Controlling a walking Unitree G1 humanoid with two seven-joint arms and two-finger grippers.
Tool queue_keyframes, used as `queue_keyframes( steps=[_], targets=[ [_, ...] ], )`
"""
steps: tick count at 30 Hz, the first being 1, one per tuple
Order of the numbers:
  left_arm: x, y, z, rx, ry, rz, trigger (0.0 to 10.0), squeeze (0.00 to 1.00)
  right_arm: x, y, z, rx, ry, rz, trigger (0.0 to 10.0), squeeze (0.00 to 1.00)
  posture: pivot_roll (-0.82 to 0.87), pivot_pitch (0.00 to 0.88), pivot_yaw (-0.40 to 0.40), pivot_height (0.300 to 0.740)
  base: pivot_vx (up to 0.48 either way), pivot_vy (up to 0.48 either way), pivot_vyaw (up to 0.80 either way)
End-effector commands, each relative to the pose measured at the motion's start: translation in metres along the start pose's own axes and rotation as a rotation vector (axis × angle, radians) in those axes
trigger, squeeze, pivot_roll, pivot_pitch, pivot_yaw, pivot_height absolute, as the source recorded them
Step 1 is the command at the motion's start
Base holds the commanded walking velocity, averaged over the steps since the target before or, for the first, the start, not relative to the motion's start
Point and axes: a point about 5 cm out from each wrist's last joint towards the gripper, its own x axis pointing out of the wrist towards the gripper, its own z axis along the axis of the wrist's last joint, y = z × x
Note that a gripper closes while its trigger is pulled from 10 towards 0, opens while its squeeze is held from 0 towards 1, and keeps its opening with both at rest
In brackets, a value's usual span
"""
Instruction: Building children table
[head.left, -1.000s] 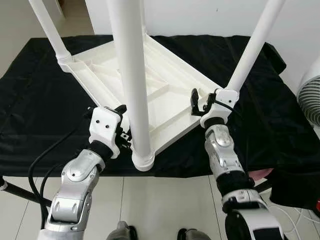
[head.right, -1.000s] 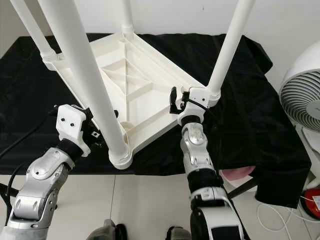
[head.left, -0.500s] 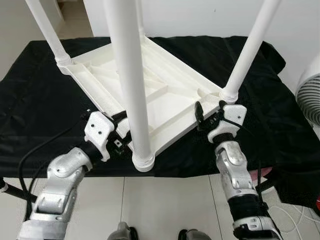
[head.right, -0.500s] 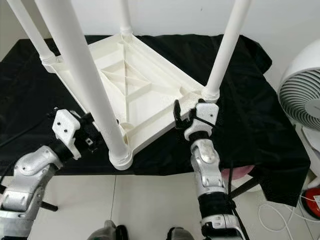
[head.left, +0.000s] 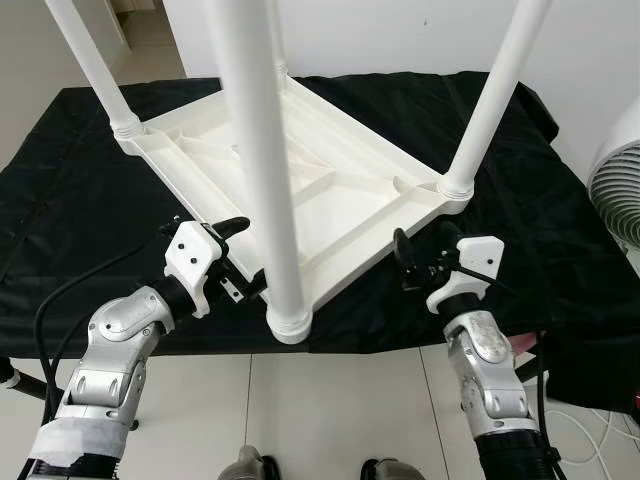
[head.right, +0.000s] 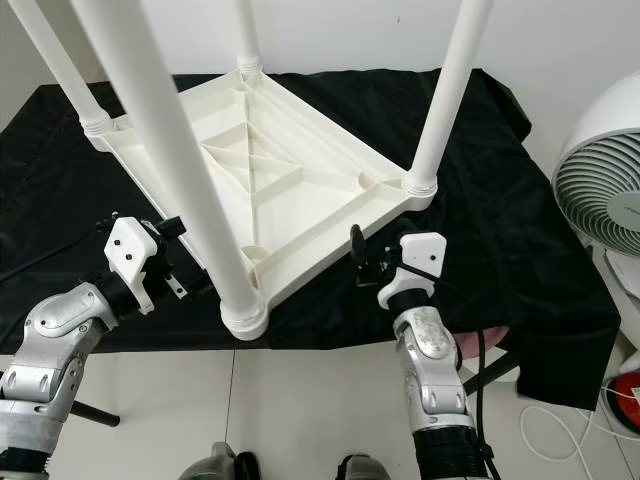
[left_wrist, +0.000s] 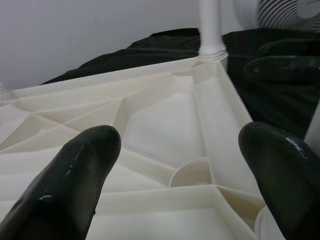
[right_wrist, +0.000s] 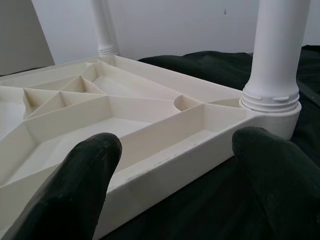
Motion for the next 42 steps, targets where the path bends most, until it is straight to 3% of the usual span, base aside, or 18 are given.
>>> queue_keyframes(
  steps=[1, 2, 12, 18, 24, 25, 27, 28, 37, 38, 39, 42],
  targets=[
    [0.007, -0.013, 0.008, -0.012, -0.050, -0.043, 10.0, 0.42, -0.001, -0.002, 0.000, 0.007, 0.013, -0.006, 10.0, 0.00, -0.10, 0.123, 0.108, 0.740, 0.000, 0.000, 0.00],
    [0.010, -0.017, 0.009, -0.020, -0.063, -0.036, 10.0, 0.00, -0.001, -0.002, 0.001, 0.005, 0.012, -0.008, 10.0, 0.00, -0.09, 0.125, 0.110, 0.740, 0.000, 0.000, 0.00],
    [0.023, -0.032, 0.014, -0.056, -0.109, 0.038, 10.0, 0.00, 0.002, -0.003, 0.005, 0.004, 0.011, -0.009, 10.0, 0.00, -0.09, 0.128, 0.104, 0.740, 0.000, 0.000, 0.00],
    [0.018, -0.026, 0.004, -0.035, -0.060, 0.017, 10.0, 0.00, 0.003, -0.003, 0.008, 0.004, 0.005, 0.000, 10.0, 0.00, -0.08, 0.128, 0.093, 0.740, 0.000, 0.000, 0.00],
    [0.008, -0.010, -0.015, 0.012, 0.025, -0.093, 10.0, 0.00, 0.003, -0.001, 0.012, 0.006, -0.001, 0.028, 10.0, 0.00, -0.07, 0.127, 0.084, 0.740, 0.000, 0.000, 0.00],
    [0.005, -0.006, -0.019, 0.011, 0.048, -0.133, 10.0, 0.78, 0.002, -0.001, 0.013, 0.006, -0.003, 0.034, 10.0, 0.00, -0.08, 0.128, 0.089, 0.740, 0.000, 0.000, 0.00],
    [0.005, -0.006, -0.019, 0.011, 0.048, -0.133, 10.0, 0.78, 0.002, -0.001, 0.013, 0.006, -0.003, 0.034, 10.0, 0.00, -0.08, 0.128, 0.089, 0.740, 0.000, 0.000, 0.00],
    [0.002, -0.003, -0.023, 0.003, 0.069, -0.162, 10.0, 1.00, 0.000, -0.001, 0.014, 0.006, -0.003, 0.035, 10.0, 0.00, -0.08, 0.128, 0.089, 0.740, 0.000, 0.000, 0.00],
    [-0.004, 0.012, -0.034, 0.092, 0.166, -0.322, 10.0, 1.00, -0.010, -0.010, 0.015, -0.018, 0.012, 0.021, 10.0, 0.00, -0.10, 0.139, 0.107, 0.740, 0.000, 0.000, 0.00],
    [-0.003, 0.015, -0.036, 0.104, 0.176, -0.341, 10.0, 0.58, -0.011, -0.011, 0.016, -0.020, 0.011, 0.022, 10.0, 0.00, -0.10, 0.139, 0.107, 0.740, 0.000, 0.000, 0.00],
    [-0.002, 0.017, -0.036, 0.115, 0.181, -0.357, 10.0, 0.04, -0.011, -0.011, 0.017, -0.022, 0.007, 0.026, 10.0, 0.00, -0.10, 0.139, 0.107, 0.740, 0.000, 0.000, 0.00],
    [-0.002, 0.019, -0.037, 0.120, 0.190, -0.368, 10.0, 0.04, -0.011, -0.011, 0.018, -0.022, 0.004, 0.029, 10.0, 0.00, -0.10, 0.139, 0.107, 0.740, 0.000, 0.000, 0.00]
  ],
)
